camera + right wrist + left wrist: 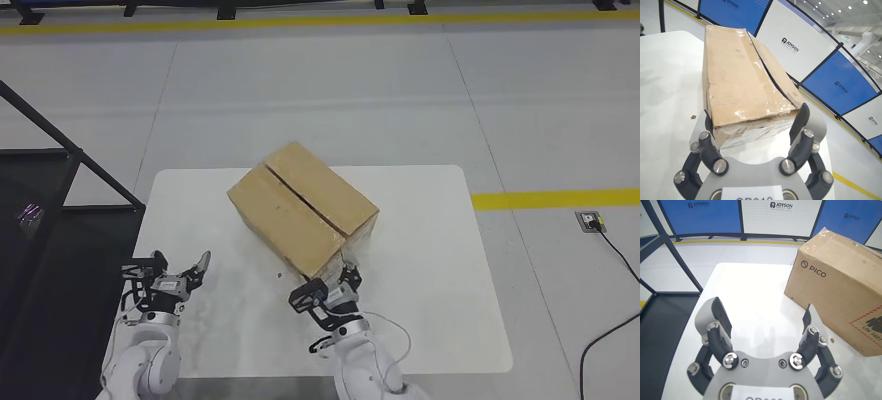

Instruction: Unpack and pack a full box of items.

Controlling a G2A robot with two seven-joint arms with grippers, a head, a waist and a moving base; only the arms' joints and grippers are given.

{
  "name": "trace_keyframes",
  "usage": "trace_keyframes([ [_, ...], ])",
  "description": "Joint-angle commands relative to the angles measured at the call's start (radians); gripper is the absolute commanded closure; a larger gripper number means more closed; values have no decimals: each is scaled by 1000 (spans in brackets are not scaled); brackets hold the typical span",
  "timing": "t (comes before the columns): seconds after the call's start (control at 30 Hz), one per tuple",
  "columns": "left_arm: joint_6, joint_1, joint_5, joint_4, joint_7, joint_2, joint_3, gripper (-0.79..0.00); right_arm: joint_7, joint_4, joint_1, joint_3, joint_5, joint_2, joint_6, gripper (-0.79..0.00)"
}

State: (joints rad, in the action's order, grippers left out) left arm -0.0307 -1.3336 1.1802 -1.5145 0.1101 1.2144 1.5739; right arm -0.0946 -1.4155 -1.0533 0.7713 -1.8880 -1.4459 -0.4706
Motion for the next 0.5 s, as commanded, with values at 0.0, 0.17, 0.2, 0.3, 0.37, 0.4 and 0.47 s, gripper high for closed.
trace_keyframes([
  [0.0,-3,-3,2,-3,0,0,1,-785,7,-1,-9,19,4,0,-8,-785],
  [0.17,-7,-5,5,-7,-1,0,3,-785,20,-25,-40,81,3,7,-3,-785],
  [0.2,-7,-5,6,-8,-2,1,3,-785,22,-32,-47,94,3,8,0,-785],
  [0.3,-7,-5,9,-13,-6,1,4,-785,26,-49,-64,132,4,13,10,-785],
  [0.37,-8,-5,13,-15,-8,1,5,-785,27,-59,-76,155,5,15,17,-785],
  [0.4,-8,-5,13,-16,-8,1,5,-785,26,-64,-81,167,6,16,18,-785],
  [0.47,-9,-5,13,-17,-10,1,7,-785,27,-75,-94,192,6,19,26,-785],
])
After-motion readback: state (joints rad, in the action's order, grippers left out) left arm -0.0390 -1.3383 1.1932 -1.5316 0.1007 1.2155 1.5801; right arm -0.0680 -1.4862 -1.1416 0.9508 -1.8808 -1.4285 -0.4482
